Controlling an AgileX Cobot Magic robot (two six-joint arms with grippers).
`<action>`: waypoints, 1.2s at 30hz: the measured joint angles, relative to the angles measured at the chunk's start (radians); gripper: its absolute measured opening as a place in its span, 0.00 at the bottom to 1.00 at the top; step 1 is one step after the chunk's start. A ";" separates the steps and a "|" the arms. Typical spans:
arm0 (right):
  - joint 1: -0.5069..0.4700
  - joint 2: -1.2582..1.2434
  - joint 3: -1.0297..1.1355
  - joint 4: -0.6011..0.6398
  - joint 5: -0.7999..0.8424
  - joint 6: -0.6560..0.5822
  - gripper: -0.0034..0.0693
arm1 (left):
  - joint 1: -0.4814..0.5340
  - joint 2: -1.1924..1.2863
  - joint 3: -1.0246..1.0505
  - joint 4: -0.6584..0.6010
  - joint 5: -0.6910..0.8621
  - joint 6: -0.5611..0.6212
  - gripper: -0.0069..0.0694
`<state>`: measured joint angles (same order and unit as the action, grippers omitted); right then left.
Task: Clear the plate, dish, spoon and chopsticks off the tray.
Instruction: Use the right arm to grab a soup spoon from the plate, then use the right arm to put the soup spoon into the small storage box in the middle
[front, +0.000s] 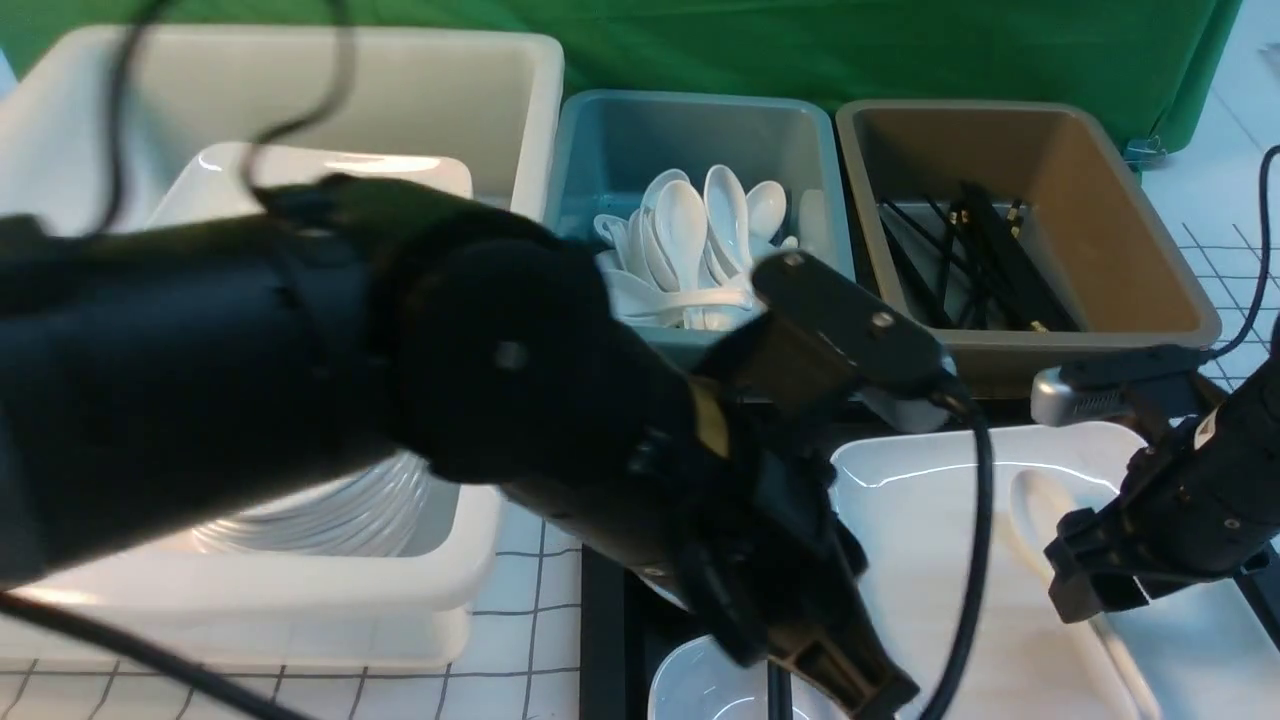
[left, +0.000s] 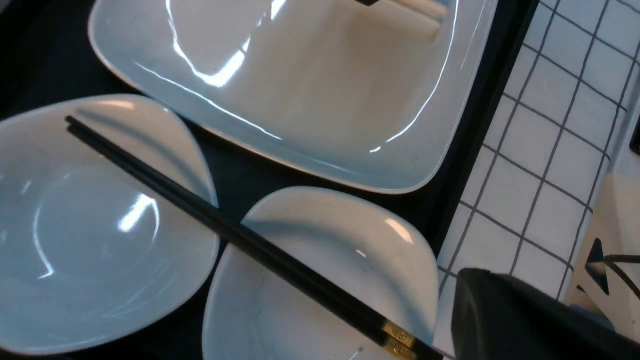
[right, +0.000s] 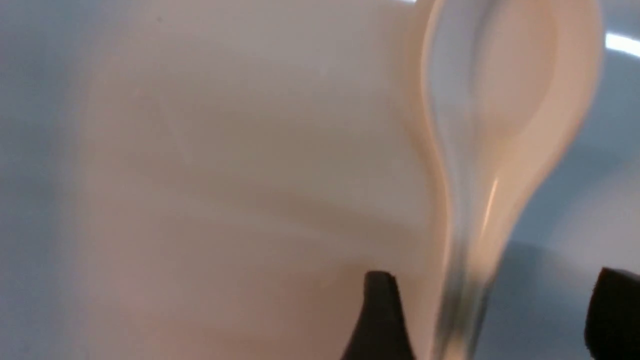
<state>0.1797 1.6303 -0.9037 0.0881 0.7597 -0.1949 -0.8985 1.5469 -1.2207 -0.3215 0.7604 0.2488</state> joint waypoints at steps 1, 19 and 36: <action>0.000 0.015 0.000 -0.003 -0.008 0.007 0.73 | -0.002 0.025 -0.016 0.000 0.001 0.000 0.08; 0.003 -0.103 -0.050 0.109 0.111 -0.032 0.24 | 0.143 0.027 -0.050 0.010 0.000 -0.084 0.09; 0.115 0.197 -0.775 0.494 0.032 -0.260 0.24 | 0.509 -0.130 -0.050 -0.041 -0.136 -0.095 0.09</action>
<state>0.2943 1.8276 -1.6787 0.5825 0.7915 -0.4548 -0.3894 1.4171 -1.2708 -0.3622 0.6243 0.1537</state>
